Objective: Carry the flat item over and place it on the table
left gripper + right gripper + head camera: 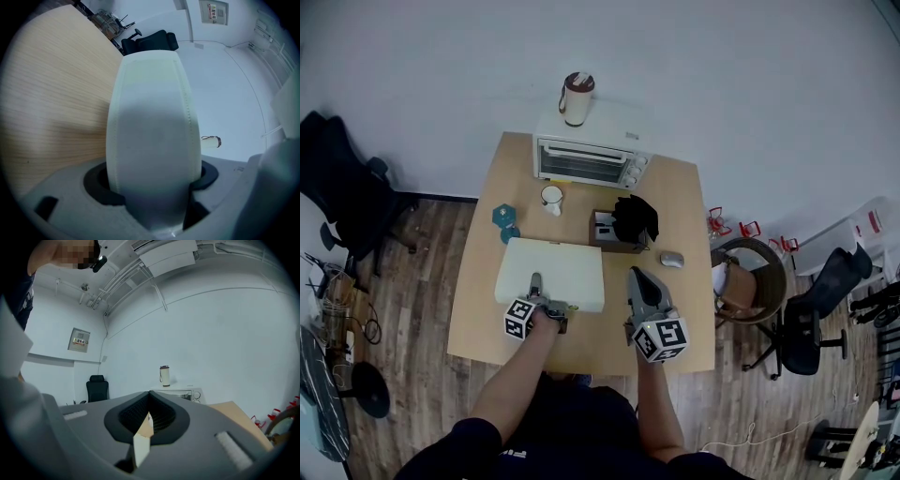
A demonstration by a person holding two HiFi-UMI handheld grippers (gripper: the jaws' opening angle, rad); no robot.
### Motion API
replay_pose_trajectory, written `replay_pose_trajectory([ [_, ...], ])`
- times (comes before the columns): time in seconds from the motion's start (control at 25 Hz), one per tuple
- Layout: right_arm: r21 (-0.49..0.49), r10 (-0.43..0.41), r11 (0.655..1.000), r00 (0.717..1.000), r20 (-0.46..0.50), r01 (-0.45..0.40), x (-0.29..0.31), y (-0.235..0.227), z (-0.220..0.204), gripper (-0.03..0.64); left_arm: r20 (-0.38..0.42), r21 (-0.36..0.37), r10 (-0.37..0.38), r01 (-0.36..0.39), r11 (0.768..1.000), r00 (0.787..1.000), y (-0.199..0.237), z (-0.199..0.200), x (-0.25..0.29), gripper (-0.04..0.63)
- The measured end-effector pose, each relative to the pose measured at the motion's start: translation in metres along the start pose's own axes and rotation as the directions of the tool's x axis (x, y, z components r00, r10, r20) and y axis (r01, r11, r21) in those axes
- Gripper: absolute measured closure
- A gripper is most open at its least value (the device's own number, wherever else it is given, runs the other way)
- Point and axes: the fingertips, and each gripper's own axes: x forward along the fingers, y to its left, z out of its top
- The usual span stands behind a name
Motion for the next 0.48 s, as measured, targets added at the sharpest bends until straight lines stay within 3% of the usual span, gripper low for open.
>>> replay_pose_trajectory([
  [0.12,-0.004,0.002,1.0,1.0,-0.004,-0.002,0.001,0.002,-0.002,0.607,0.0,-0.03,0.065,-0.065,0.997,0.998,0.008,-0.001,-0.001,0.228],
  [0.24,-0.004,0.007,1.0,1.0,-0.004,-0.007,0.002,0.005,-0.002,0.607,-0.012,-0.002,0.169,-0.169,0.986,0.986,0.016,-0.004,-0.005,0.159],
  [0.32,-0.01,0.007,1.0,1.0,-0.001,-0.007,0.003,0.007,-0.002,0.607,-0.027,0.0,0.253,-0.254,0.967,0.967,0.024,-0.007,-0.01,0.107],
  [0.48,-0.024,0.022,0.999,1.0,-0.007,-0.022,0.005,0.013,-0.003,0.607,-0.038,0.039,0.42,-0.419,0.907,0.907,0.035,-0.009,-0.023,0.035],
])
